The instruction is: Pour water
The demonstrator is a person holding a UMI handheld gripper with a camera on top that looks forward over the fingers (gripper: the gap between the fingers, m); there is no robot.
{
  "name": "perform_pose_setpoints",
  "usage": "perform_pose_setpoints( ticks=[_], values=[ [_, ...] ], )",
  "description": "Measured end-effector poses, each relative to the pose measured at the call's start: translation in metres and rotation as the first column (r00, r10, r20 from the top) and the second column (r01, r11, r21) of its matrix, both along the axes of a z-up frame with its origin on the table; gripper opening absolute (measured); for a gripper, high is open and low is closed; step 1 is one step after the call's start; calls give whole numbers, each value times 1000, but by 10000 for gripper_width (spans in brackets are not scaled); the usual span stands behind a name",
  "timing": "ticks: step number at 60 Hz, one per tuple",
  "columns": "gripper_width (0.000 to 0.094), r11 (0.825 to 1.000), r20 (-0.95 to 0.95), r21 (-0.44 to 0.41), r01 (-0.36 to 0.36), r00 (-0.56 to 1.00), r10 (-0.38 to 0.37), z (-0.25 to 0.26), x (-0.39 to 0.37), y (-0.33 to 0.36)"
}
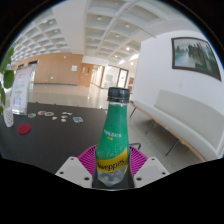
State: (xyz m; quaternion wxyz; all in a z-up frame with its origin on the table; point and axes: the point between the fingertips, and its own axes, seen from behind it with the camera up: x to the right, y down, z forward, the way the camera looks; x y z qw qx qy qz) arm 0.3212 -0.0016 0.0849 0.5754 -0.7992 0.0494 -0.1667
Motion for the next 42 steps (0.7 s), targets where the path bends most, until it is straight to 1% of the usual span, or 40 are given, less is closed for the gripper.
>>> perform_pose_setpoints(
  ticks=[4, 10, 13, 18, 24, 27, 30, 35, 36, 37, 40, 42],
  values=[
    [413, 999, 69, 14, 35, 997, -35, 22, 3, 5],
    [414, 994, 225, 63, 90, 969, -103, 79, 3, 14],
    [413, 991, 319, 97, 92, 940, -118, 119, 0, 23],
    [413, 984, 486, 156, 89, 860, -154, 175, -33, 47],
    [413, 976, 670, 211, 47, 720, -179, 239, -90, 85],
    [413, 975, 761, 221, 7, 624, -177, 276, -118, 96],
    [413, 975, 840, 220, -36, 514, -171, 296, -158, 114],
    [414, 972, 934, 194, -130, 327, -143, 312, -231, 142],
    [413, 972, 950, 185, -143, 279, -140, 309, -244, 151],
    [412, 973, 965, 174, -153, 225, -137, 314, -261, 152],
    [412, 973, 991, 132, -188, 60, -123, 310, -305, 162],
    [412, 970, 993, 100, -222, -40, -111, 304, -336, 168]
  ],
)
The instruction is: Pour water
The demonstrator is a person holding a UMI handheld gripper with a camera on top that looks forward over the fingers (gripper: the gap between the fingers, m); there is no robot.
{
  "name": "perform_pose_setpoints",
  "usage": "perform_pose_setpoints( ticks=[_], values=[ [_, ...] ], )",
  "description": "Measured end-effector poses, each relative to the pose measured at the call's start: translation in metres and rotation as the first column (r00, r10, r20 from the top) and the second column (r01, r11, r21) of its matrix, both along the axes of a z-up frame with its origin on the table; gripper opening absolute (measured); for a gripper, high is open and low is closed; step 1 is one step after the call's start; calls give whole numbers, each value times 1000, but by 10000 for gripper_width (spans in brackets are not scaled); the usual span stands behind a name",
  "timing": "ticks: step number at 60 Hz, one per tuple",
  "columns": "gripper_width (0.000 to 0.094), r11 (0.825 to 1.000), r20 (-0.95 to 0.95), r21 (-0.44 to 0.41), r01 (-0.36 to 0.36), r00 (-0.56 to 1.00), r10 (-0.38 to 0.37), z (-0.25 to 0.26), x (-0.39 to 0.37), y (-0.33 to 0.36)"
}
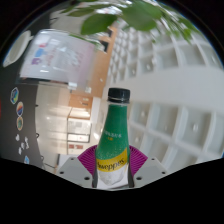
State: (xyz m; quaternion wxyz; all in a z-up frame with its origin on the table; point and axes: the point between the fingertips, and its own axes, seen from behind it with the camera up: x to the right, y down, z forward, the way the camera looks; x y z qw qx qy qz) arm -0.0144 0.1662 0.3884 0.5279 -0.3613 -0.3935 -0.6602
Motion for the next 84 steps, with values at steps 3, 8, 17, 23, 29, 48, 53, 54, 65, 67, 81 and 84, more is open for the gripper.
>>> perform_pose_setpoints(
  ticks=[3, 8, 17, 23, 29, 48, 53, 54, 65, 67, 81, 84],
  values=[
    [413, 1000, 147, -22, -16, 989, 19, -17, -38, 7],
    [415, 998, 330, -67, -12, 943, 33, -63, -81, 23],
    [411, 990, 570, -141, -27, 815, 103, -142, -126, 33],
    [412, 982, 596, -190, -13, 793, 126, -173, -119, 35],
    [410, 981, 545, -186, -45, 826, 142, -163, -110, 25],
    [410, 913, -442, -7, -408, 820, 363, -11, -63, -21],
    [411, 874, -753, 49, -484, 557, 351, -1, -47, -22],
    [412, 872, -802, 57, -487, 498, 330, -4, -43, -22],
    [410, 861, -996, 78, -503, -78, 44, -91, -29, 2],
    [409, 860, -994, 62, -506, -105, 9, -110, -36, 8],
    [412, 852, -980, -91, -515, -105, -168, -236, -47, 12],
    [411, 846, -977, -115, -520, -97, -192, -254, -48, 12]
  ],
)
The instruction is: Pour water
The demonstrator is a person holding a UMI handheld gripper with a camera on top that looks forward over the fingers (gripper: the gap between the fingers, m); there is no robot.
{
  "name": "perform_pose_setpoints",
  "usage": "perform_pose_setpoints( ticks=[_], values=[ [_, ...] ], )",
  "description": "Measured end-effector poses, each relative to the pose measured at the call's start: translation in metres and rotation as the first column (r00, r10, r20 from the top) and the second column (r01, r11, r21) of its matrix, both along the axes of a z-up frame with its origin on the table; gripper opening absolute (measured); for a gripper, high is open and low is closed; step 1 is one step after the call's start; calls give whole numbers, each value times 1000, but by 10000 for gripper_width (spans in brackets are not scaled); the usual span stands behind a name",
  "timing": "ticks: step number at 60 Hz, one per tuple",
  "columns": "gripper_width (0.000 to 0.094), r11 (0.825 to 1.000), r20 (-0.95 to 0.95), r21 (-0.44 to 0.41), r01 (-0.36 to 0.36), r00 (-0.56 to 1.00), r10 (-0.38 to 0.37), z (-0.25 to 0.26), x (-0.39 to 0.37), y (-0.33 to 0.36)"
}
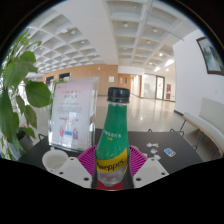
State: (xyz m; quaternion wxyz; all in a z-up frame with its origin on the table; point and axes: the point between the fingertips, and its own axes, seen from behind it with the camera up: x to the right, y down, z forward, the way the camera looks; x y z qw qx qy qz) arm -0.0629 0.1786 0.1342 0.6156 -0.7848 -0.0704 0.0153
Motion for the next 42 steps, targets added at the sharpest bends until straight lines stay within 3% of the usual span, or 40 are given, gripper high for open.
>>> perform_pose_setpoints(
  ticks=[4, 5, 10, 12, 15, 20, 23, 28, 42],
  values=[
    [409, 1000, 18, -25, -9, 1000, 10, -22, 2, 0],
    [409, 999, 24, -33, -5, 1000, 6, -29, -27, -2],
    [433, 997, 31, -79, -6, 999, 9, -64, 2, -5],
    [424, 999, 26, -32, -8, 1000, 8, -60, 3, -4],
    [426, 1000, 36, -30, 1, 999, 0, -61, -2, -7],
    [539, 999, 60, -38, -5, 998, 7, -61, -1, -9],
    [601, 996, 74, -86, -2, 997, 8, -65, 3, -9],
    [869, 995, 57, -100, 5, 998, 1, -54, 0, -24],
    [849, 987, 4, -126, 97, 995, -97, -2, 20, -109]
  ],
)
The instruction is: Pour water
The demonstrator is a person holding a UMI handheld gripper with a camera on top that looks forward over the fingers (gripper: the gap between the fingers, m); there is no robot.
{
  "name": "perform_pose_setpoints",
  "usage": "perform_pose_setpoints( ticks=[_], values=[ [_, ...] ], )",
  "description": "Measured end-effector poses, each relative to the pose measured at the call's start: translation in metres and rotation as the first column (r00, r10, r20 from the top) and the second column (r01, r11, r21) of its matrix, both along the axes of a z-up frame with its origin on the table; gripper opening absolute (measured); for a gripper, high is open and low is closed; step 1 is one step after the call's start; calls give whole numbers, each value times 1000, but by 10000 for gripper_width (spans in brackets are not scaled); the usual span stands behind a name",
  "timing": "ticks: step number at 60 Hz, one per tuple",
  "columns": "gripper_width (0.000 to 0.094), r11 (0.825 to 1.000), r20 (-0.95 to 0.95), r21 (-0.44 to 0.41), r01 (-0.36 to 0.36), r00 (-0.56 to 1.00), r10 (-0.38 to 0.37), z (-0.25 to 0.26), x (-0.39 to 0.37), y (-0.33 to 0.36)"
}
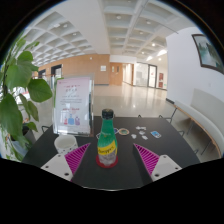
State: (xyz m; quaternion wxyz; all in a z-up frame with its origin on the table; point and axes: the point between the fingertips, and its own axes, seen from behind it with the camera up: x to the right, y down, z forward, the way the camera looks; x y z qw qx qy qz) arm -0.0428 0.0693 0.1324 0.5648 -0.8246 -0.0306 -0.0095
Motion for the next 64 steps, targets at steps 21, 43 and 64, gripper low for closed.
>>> perform_pose_setpoints(
  ticks=[21, 43, 64],
  values=[
    [857, 996, -12, -43, 82, 997, -83, 46, 24, -197],
    [859, 992, 17, -42, 116, 993, -115, 58, 45, -302],
    [861, 996, 73, -7, 91, 993, -91, 66, 47, -312]
  ],
)
